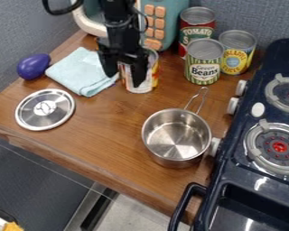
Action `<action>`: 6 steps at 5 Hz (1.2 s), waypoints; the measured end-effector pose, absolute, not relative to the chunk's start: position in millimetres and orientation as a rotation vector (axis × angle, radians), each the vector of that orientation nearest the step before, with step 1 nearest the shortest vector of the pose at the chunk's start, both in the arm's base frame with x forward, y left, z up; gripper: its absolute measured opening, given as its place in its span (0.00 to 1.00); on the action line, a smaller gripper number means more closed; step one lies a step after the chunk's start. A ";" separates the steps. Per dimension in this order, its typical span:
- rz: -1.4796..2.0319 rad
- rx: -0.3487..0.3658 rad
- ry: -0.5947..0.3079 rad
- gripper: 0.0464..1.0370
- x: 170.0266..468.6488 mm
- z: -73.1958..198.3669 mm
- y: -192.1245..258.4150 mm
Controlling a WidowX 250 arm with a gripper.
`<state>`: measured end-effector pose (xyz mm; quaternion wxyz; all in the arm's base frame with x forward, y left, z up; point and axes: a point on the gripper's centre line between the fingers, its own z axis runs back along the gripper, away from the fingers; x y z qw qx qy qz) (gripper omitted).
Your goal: Drag the can on the center of table to top of the table
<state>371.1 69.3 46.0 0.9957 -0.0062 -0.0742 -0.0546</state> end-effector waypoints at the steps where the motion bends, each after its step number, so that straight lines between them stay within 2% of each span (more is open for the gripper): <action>1: -0.110 -0.020 -0.137 0.96 379.4 42.9 70.2; 4: -0.099 -0.011 -0.113 0.96 382.8 35.9 72.9; 5: -0.094 -0.006 -0.086 0.96 373.1 29.6 72.7; 6: -0.091 0.029 -0.088 0.96 347.0 52.2 73.4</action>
